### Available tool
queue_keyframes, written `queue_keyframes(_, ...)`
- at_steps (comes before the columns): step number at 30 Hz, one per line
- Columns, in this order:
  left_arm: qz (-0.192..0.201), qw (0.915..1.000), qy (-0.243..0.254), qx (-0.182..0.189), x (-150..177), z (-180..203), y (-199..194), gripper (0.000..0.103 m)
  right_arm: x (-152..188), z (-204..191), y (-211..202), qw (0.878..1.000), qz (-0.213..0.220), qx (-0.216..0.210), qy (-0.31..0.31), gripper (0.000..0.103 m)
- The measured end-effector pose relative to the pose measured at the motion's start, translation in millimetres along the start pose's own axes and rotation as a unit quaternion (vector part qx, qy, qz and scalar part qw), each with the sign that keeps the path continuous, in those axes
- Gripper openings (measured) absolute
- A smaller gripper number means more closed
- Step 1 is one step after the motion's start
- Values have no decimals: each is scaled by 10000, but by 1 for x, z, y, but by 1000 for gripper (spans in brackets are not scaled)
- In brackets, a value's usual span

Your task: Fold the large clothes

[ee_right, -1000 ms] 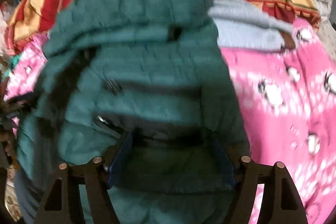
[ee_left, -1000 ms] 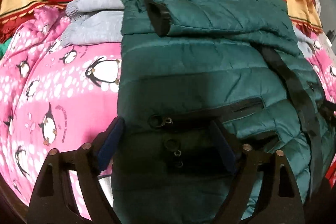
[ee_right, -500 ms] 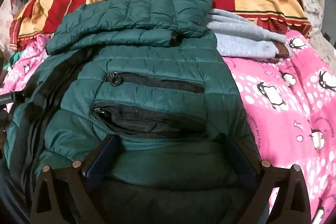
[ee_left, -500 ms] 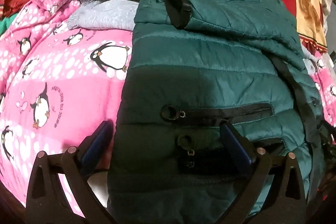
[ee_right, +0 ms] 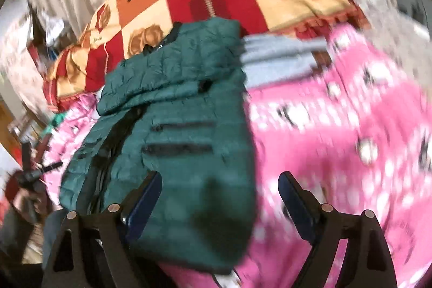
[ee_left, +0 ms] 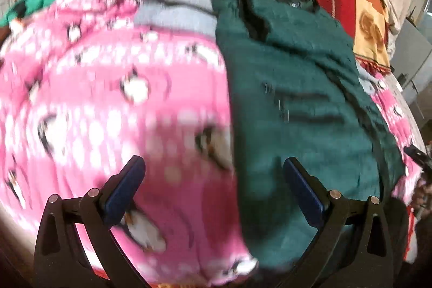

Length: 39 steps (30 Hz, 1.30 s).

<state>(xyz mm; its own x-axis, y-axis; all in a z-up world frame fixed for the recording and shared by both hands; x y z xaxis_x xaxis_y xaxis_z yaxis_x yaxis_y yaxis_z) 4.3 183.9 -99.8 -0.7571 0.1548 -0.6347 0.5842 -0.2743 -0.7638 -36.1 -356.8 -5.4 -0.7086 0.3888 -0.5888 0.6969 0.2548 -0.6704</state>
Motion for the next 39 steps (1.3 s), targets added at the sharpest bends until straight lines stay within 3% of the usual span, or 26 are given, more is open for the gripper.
queue_keyframes(5, 277, 9996, 63, 95, 25, 19, -3, 102, 28, 22, 16, 9975, -140, -515, 464, 77)
queue_keyframes(10, 624, 9949, -297, 733, 22, 21, -13, 102, 32, 8, 30, 9924, -33, -1166, 403, 74)
queue_keyframes(13, 581, 9929, -273, 1006, 17, 27, -10, 102, 31, 5, 35, 9847, -70, -1638, 590, 71)
queue_keyframes(16, 360, 9901, -136, 1353, 16, 41, 1, 102, 35, 6, 50, 9895, -198, -1323, 540, 63)
queue_keyframes(19, 326, 9874, 51, 1549, 10, 55, 5, 102, 37, 4, 51, 9919, -109, -1175, 464, 63)
queue_keyframes(22, 311, 9840, -143, 1748, -1, 55, 10, 102, 37, 5, 52, 9922, -122, -1144, 486, 64)
queue_keyframes(26, 616, 9664, -601, 2421, -14, 50, 0, 91, 36, 3, 52, 9917, -109, -1182, 486, 64)
queue_keyframes(31, 667, 9709, -338, 2276, -13, 53, -5, 79, 38, 8, 44, 9866, -51, -1524, 577, 62)
queue_keyframes(35, 481, 9767, -275, 2073, -7, 51, 11, 72, 39, 5, 48, 9889, -9, -1393, 519, 62)
queue_keyframes(39, 565, 9792, -291, 1928, -14, 52, 15, 72, 31, -2, 53, 9867, 13, -1524, 574, 62)
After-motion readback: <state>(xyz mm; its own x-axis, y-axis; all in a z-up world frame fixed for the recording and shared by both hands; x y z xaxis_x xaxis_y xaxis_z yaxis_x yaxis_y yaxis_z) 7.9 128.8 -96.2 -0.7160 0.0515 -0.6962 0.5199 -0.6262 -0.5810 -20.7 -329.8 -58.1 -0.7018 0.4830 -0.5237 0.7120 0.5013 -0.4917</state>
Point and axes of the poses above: each gripper's, at about its wrist camera, not at the fingertips, and y roughly the way its jaws point, z to its right, x to its underside, the point moved 4 cm from there along y, roughly the way its jaws point, and after that the axes turned 14 degrees about y, right-handed, at the moved point
